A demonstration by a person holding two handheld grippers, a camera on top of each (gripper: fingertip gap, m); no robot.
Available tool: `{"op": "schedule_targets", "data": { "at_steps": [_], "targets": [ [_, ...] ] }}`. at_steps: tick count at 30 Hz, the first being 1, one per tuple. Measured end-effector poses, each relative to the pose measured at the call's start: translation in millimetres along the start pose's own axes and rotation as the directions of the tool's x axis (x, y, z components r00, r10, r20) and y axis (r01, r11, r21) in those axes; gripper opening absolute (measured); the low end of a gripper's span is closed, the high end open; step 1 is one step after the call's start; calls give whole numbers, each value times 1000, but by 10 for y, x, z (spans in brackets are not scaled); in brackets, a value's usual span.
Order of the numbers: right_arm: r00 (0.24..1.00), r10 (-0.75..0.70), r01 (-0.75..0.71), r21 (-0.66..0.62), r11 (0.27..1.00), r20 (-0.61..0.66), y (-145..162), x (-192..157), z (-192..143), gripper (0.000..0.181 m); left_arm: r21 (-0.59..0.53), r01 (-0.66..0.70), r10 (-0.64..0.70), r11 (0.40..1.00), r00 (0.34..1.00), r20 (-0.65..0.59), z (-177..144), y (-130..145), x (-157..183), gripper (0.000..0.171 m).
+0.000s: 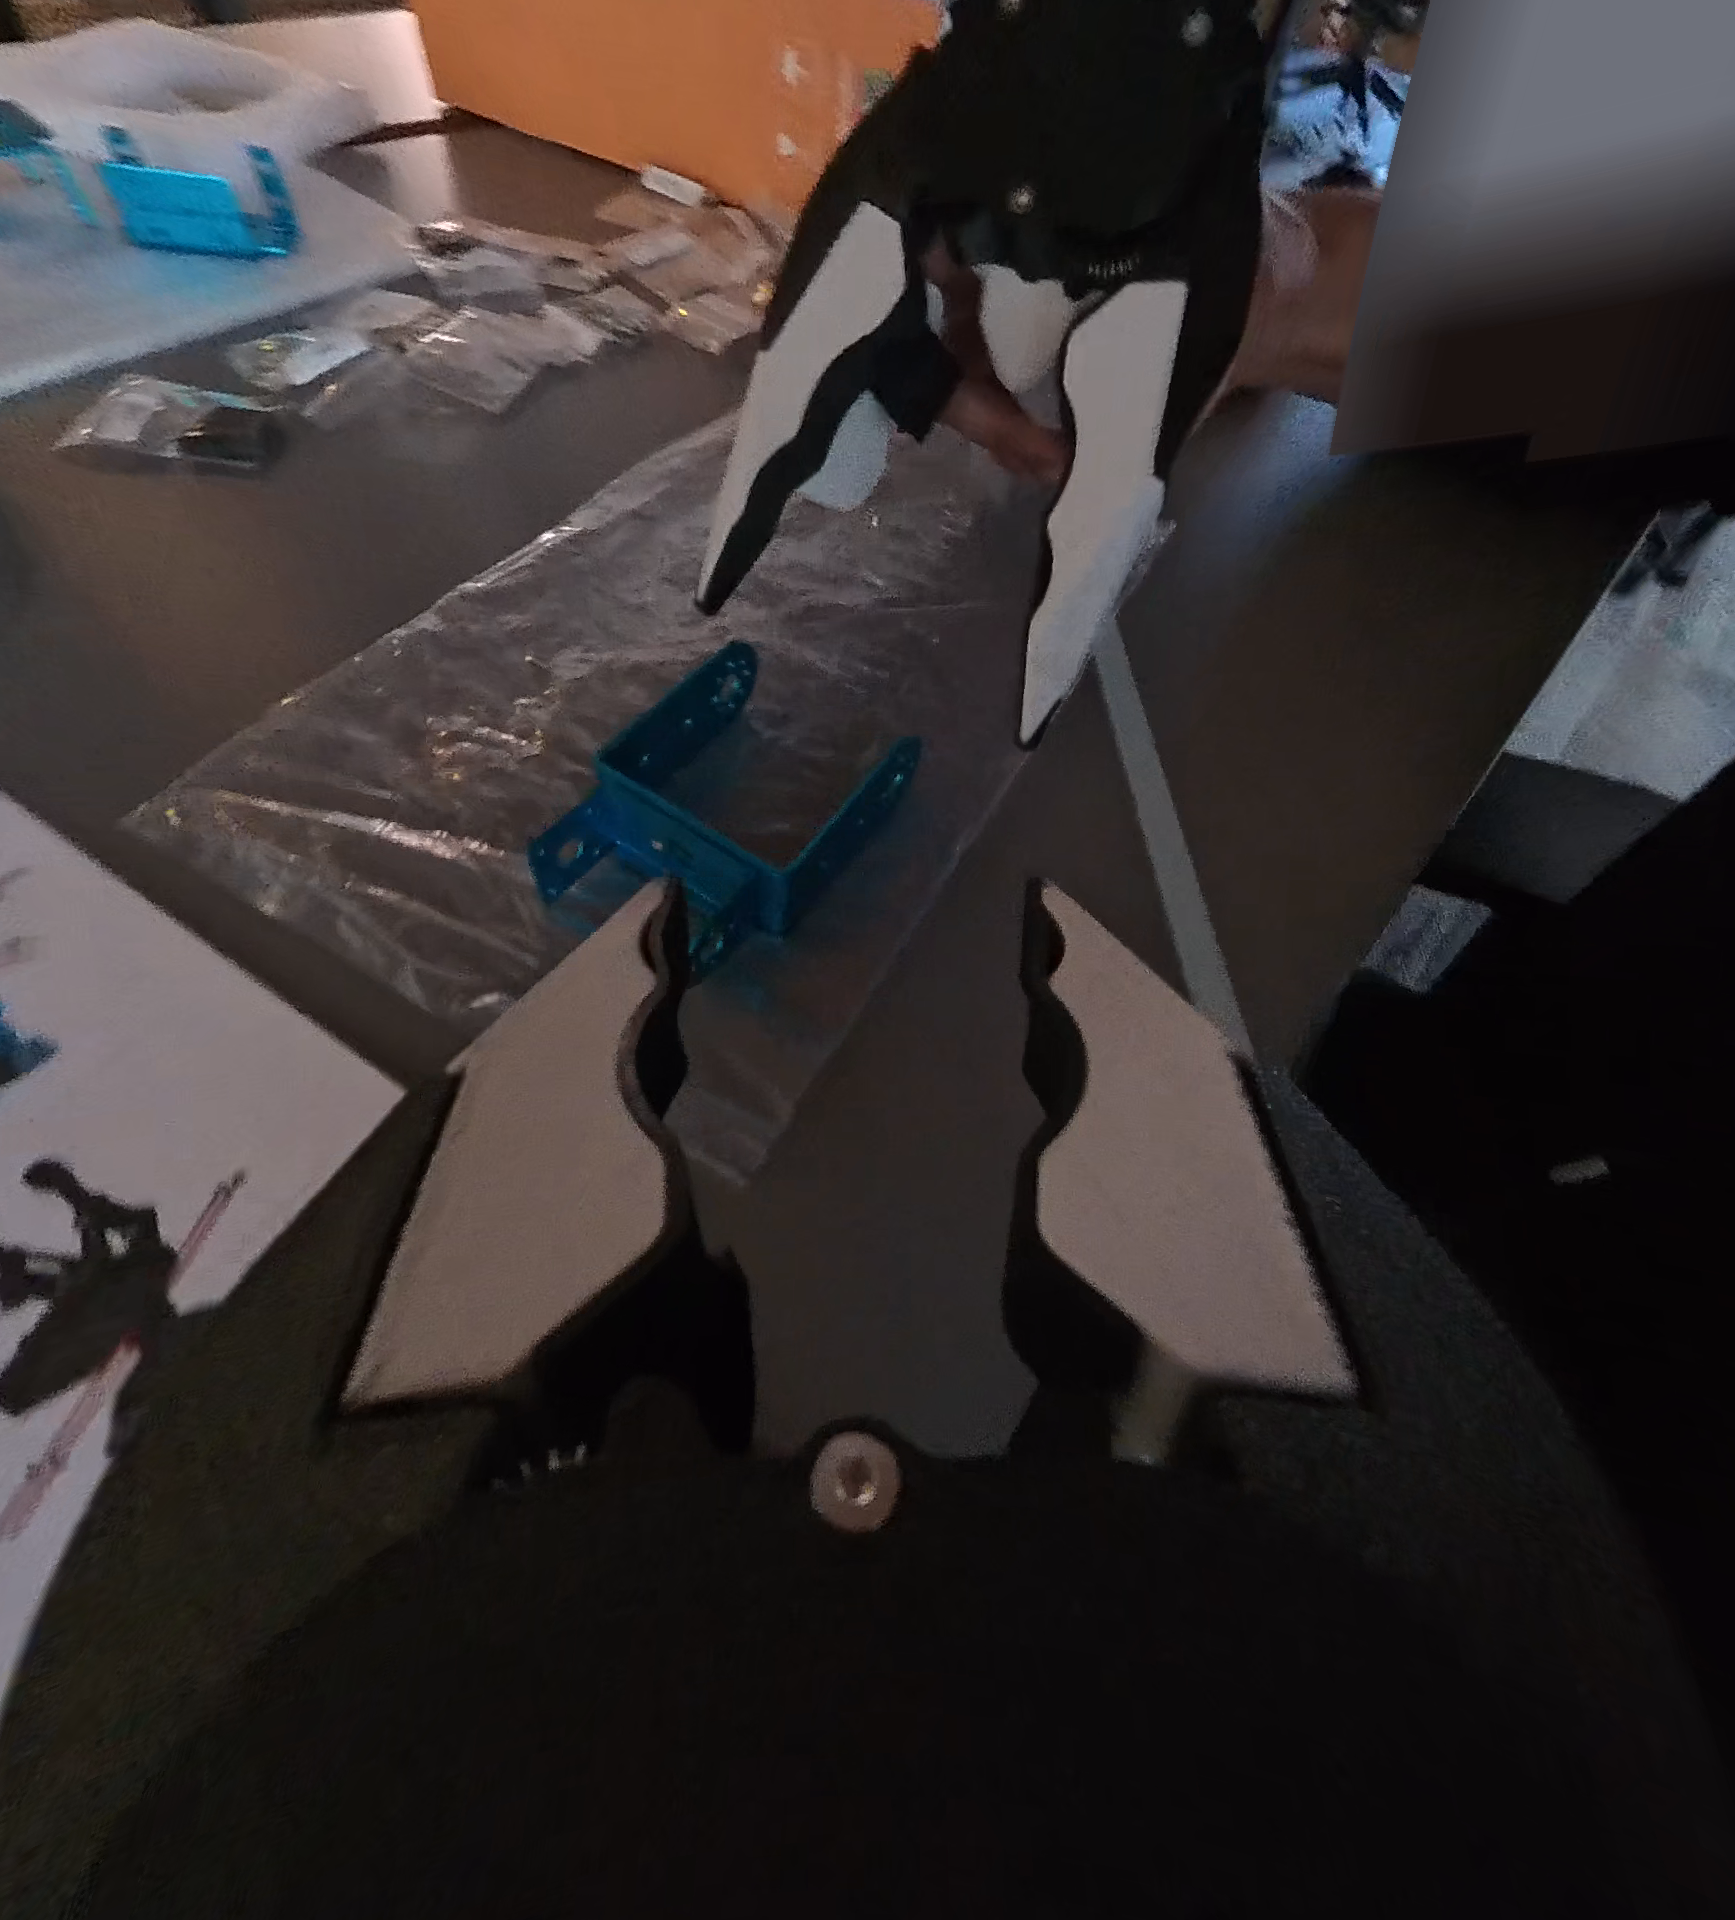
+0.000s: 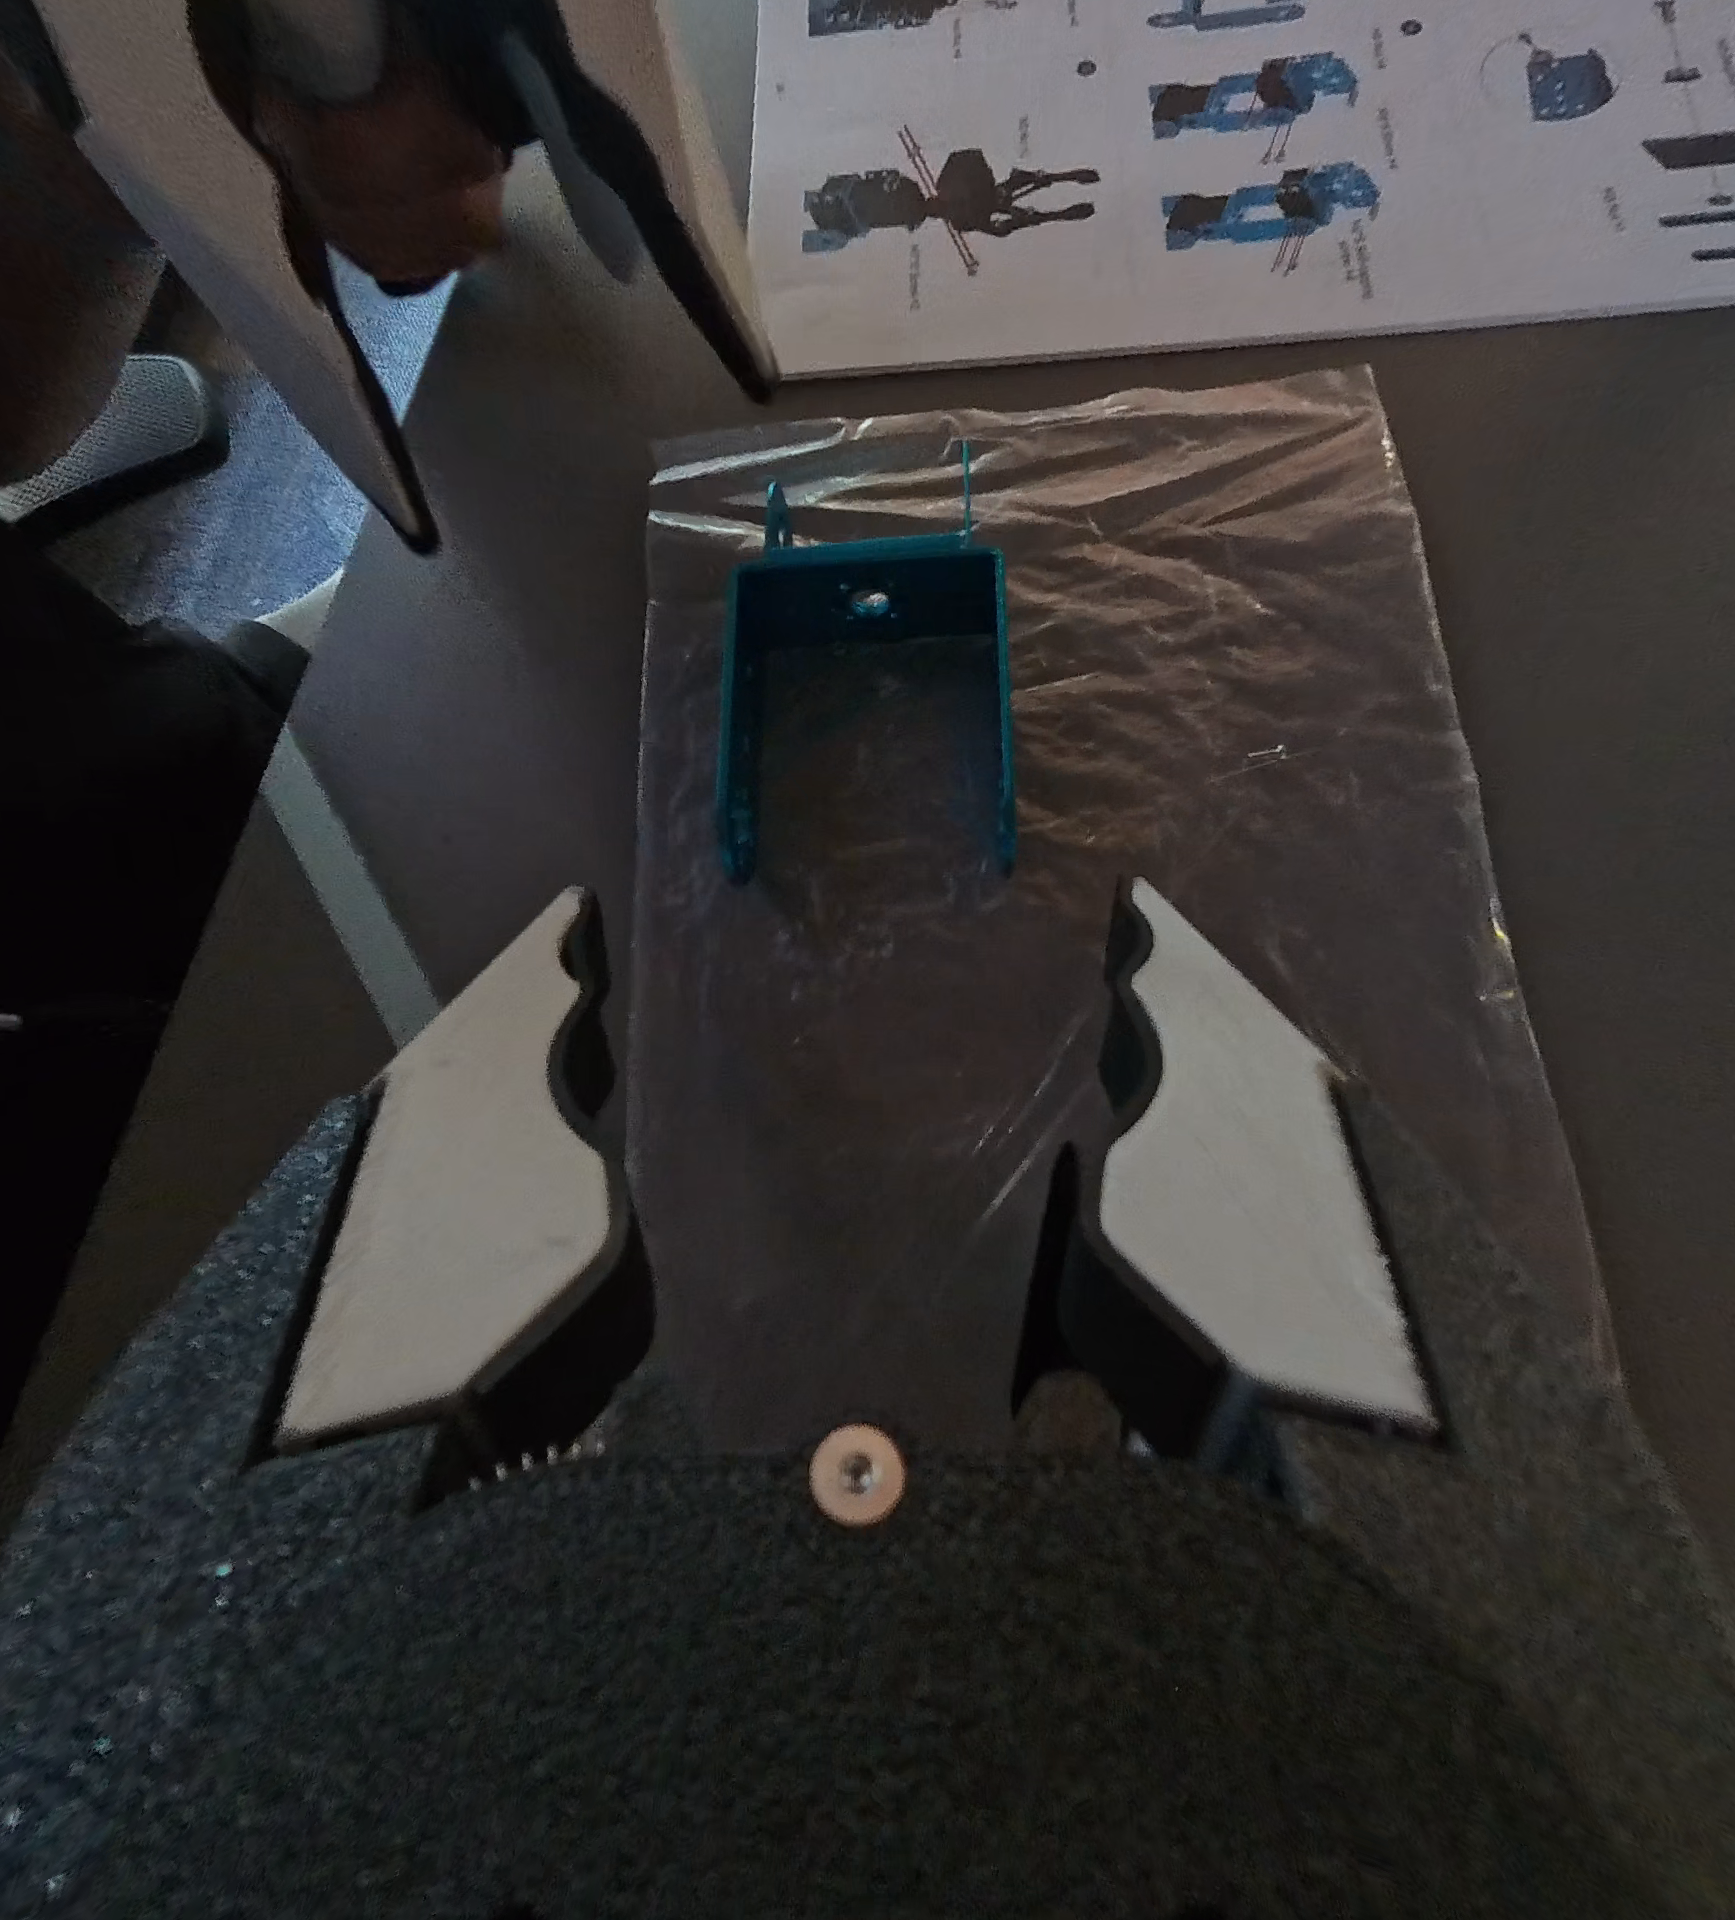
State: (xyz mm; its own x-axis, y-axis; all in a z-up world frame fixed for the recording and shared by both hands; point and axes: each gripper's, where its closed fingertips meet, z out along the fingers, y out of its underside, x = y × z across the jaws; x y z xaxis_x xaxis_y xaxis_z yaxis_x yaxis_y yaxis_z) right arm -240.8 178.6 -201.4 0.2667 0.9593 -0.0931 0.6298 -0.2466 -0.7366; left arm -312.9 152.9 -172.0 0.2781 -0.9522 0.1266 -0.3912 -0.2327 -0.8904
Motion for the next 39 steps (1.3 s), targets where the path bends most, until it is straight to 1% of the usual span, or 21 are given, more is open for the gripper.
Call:
{"op": "schedule_targets", "data": {
  "at_steps": [3,4,6,10,13,15,16,21,27,31,39],
  "targets": [
    [1000,-29,29,-11,1000,1,-12,-26,39,90,-112,-43,42,993,999,-16,117,74,-130,66],
    [999,-36,36,-23,999,-7,-5,-17,54,89,-130,-64,63,990,998,-9,138,75,-180,66],
    [999,-33,33,-37,999,-5,-12,-24,76,85,-161,-73,66,984,996,-52,173,73,-173,62],
    [1000,-29,29,-49,998,-2,-51,9,109,84,-267,-99,81,959,994,-78,248,225,-242,62],
    [1000,-25,25,-81,996,7,-6,39,160,83,-275,-116,85,955,989,-121,308,260,-207,63],
    [1000,-21,23,-97,995,14,17,34,190,83,-259,-133,102,957,986,-130,329,223,-184,65],
    [999,-29,30,-94,995,15,10,26,191,78,-247,-140,111,959,985,-129,336,198,-177,65],
    [998,-55,54,-106,993,-10,27,46,196,70,-245,-160,125,956,980,-153,374,182,-120,66],
    [998,-60,58,-101,993,-15,22,49,204,70,-242,-163,129,956,980,-149,394,171,-107,66],
    [997,-74,71,-105,992,-27,28,73,203,66,-251,-171,139,953,980,-141,368,199,-111,66],
    [996,-80,76,-112,991,-28,27,67,205,66,-237,-179,147,955,978,-145,366,183,-75,65]
  ]
}}
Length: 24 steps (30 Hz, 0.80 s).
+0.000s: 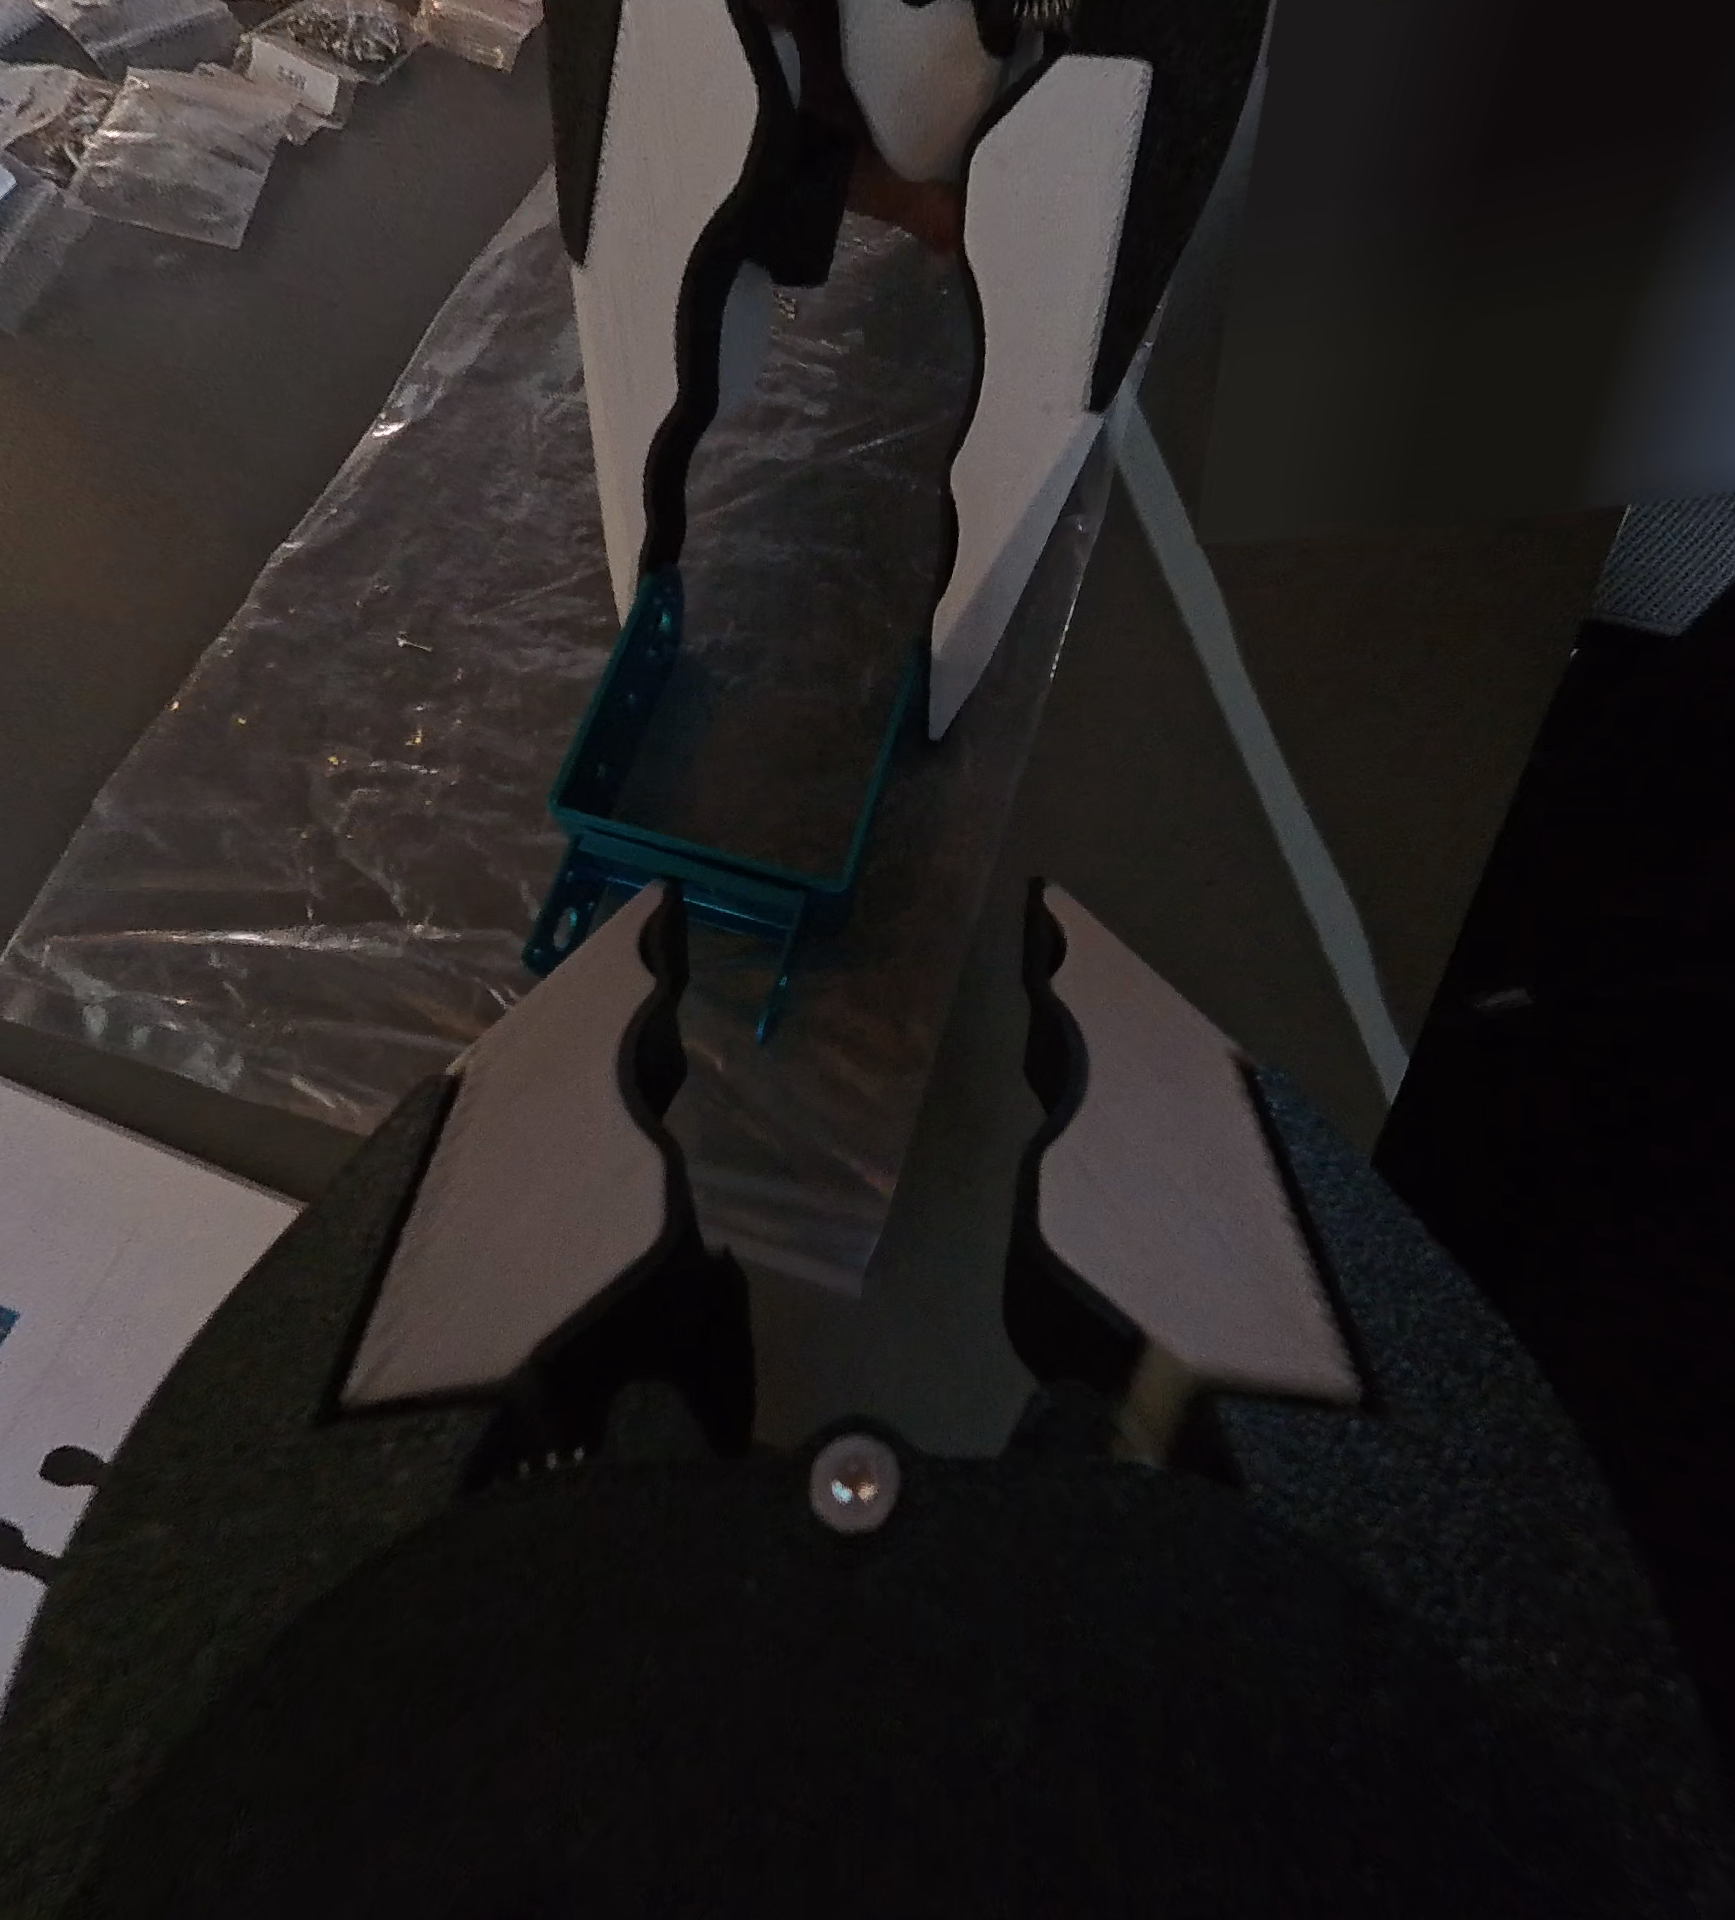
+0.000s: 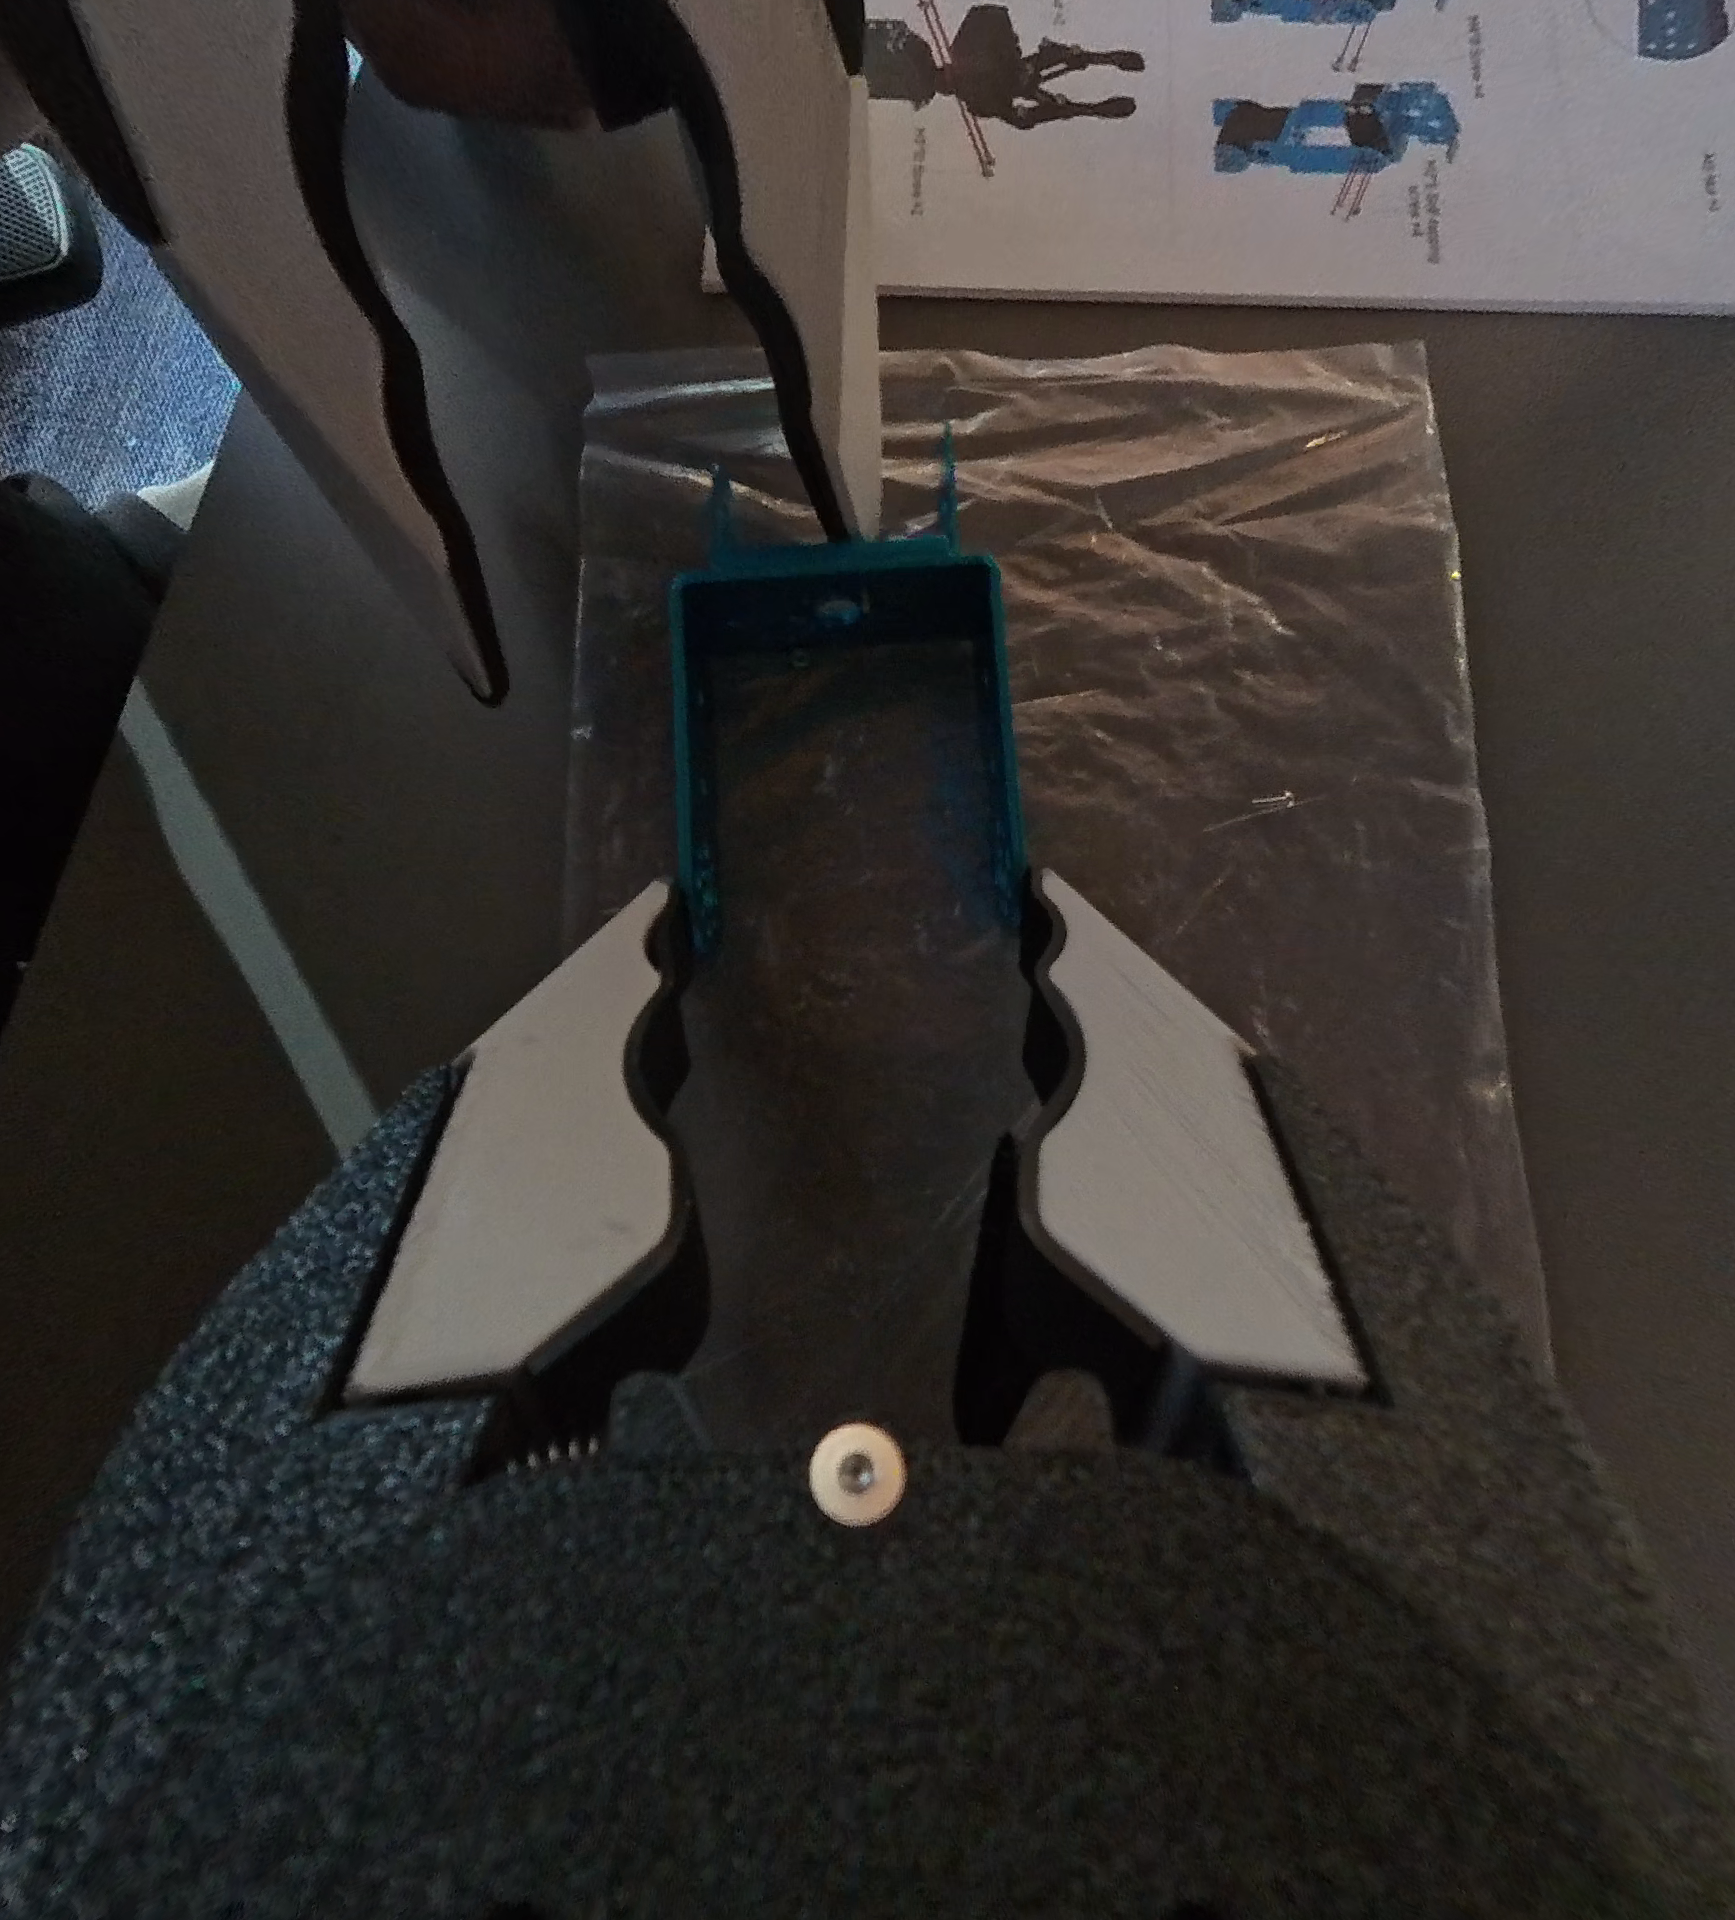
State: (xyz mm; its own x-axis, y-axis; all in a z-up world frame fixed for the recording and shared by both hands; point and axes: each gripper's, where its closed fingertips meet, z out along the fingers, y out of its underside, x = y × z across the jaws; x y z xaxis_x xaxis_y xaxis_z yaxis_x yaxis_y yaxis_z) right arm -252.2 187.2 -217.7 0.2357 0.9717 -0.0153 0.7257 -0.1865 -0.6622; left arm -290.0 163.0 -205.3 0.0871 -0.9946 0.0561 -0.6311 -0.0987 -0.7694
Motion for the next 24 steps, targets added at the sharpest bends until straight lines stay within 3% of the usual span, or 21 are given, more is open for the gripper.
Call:
{"op": "schedule_targets", "data": {
  "at_steps": [6,9,14,16,18,22,24],
  "targets": [
    [1000,-12,12,-3,1000,25,-7,-28,-4,69,0,-6,6,1000,1000,-1,7,-2,16,65],
    [998,-51,51,-8,999,-26,-49,50,-140,73,1,-5,5,1000,1000,1,5,-2,19,65],
    [996,-83,84,67,994,-14,-263,53,-428,52,10,0,0,1000,1000,15,-29,6,2,65],
    [993,-102,100,37,994,66,-225,-43,-446,34,12,-3,3,1000,1000,18,-43,9,5,65],
    [992,-103,106,-35,994,79,-100,-4,-386,33,14,-5,5,1000,1000,21,-50,11,6,65],
    [988,-122,131,-89,987,96,27,50,-296,49,19,-8,8,1000,1000,16,-46,-3,14,65],
    [987,-138,147,-122,982,79,84,75,-279,83,14,-15,14,1000,1000,12,-39,3,24,65]
  ]
}}
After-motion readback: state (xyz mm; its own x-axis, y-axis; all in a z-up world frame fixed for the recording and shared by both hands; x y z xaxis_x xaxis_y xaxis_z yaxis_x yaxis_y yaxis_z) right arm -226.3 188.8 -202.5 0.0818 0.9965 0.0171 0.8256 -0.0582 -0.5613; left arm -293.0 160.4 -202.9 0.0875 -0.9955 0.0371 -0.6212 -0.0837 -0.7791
